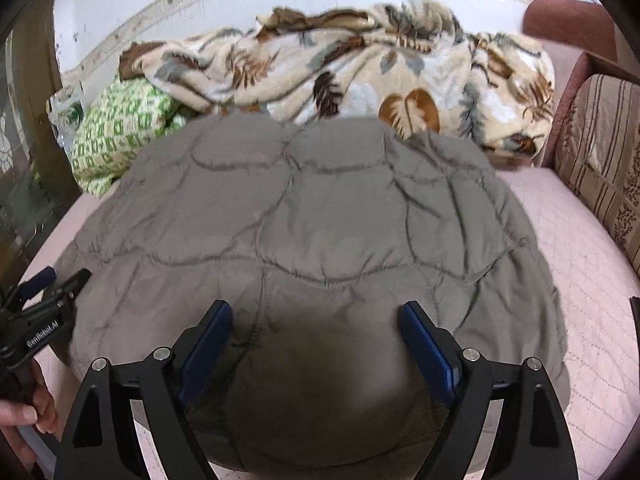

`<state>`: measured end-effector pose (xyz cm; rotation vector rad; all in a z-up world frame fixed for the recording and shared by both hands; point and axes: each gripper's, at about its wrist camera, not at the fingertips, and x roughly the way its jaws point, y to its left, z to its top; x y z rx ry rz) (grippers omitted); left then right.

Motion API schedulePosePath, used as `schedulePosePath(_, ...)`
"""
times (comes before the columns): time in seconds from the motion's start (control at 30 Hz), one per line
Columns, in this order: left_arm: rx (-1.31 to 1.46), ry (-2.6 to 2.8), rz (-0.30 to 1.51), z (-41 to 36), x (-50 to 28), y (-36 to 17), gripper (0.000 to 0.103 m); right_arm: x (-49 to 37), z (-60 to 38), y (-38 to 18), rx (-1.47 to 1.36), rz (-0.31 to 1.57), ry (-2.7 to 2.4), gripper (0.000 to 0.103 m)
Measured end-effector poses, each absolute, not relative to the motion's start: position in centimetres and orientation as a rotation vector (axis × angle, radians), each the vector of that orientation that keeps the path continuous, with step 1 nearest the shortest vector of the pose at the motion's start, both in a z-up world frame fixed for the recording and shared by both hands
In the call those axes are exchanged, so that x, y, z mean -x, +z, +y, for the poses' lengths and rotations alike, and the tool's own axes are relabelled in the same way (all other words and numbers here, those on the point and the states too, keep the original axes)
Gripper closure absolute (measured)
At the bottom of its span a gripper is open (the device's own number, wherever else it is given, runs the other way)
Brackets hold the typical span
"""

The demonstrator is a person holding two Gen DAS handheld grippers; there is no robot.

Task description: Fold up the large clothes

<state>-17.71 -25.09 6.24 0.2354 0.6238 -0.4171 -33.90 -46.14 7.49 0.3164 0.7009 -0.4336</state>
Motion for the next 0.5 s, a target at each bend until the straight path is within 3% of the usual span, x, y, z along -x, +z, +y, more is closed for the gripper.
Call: schedulePosePath(0.5, -0.131, -0.376, 0.660, -20.8, 17.4, 8.6, 0.022, 39.9, -50.1, 9.7, -0.553, 0.610, -0.475, 0.012)
